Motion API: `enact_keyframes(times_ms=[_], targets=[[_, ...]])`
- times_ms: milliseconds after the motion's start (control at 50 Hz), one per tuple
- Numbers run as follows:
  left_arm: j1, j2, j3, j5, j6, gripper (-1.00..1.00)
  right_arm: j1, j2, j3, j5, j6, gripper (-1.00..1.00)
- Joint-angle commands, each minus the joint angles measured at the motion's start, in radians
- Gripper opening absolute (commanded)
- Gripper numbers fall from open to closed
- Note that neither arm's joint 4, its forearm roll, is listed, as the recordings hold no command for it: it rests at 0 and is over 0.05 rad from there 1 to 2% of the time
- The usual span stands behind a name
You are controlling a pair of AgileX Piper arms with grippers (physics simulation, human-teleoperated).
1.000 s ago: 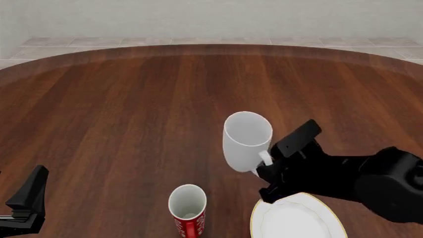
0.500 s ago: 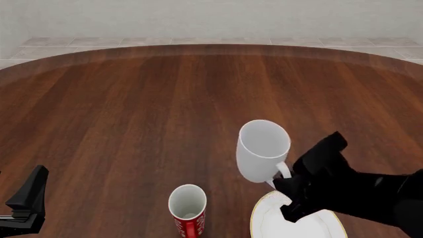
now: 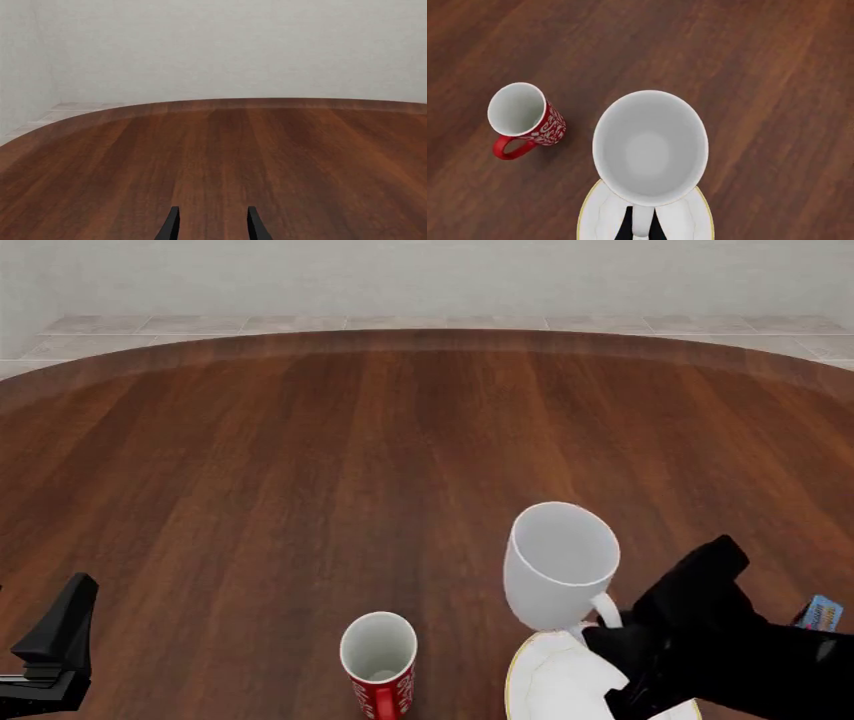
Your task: Put the white mug on the plate.
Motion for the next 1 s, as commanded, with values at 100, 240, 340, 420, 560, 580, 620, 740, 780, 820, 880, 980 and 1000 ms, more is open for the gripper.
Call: enact_keyframes(times_ms=[100,240,340,420,560,580,620,740,780,820,880,980,1000], targets=[[0.000,0.000,0.000,0.000,0.000,1.00,-0.021,-0.118,0.035,0.059,-0.006,-1.00],[0.000,0.000,0.000,0.000,0.000,1.00,-0.031,-0.177,0.065,0.091,-0.010,-1.00],[0.000,0.000,0.000,0.000,0.000,1.00,-0.042,-0.220,0.079,0.118,-0.013,-1.00],[0.000,0.000,0.000,0.000,0.000,1.00,-0.044,-0.250,0.084,0.143,-0.015,-1.00],[0.000,0.000,0.000,0.000,0.000,1.00,-0.053,-0.306,0.095,0.188,-0.021,-1.00],[0.000,0.000,0.000,0.000,0.000,1.00,-0.054,-0.315,0.097,0.196,-0.021,-1.00],[0.000,0.000,0.000,0.000,0.000,1.00,-0.059,-0.333,0.102,0.209,-0.022,-1.00],[0.000,0.000,0.000,0.000,0.000,1.00,-0.062,-0.368,0.127,0.227,-0.022,-1.00],[0.000,0.000,0.000,0.000,0.000,1.00,-0.058,-0.377,0.132,0.233,-0.019,-1.00],[0.000,0.000,0.000,0.000,0.000,1.00,-0.058,-0.384,0.136,0.237,-0.018,-1.00],[0.000,0.000,0.000,0.000,0.000,1.00,-0.058,-0.389,0.140,0.240,-0.020,-1.00],[0.000,0.000,0.000,0.000,0.000,1.00,-0.062,-0.396,0.163,0.232,-0.018,-1.00],[0.000,0.000,0.000,0.000,0.000,1.00,-0.060,-0.394,0.169,0.228,-0.015,-1.00]])
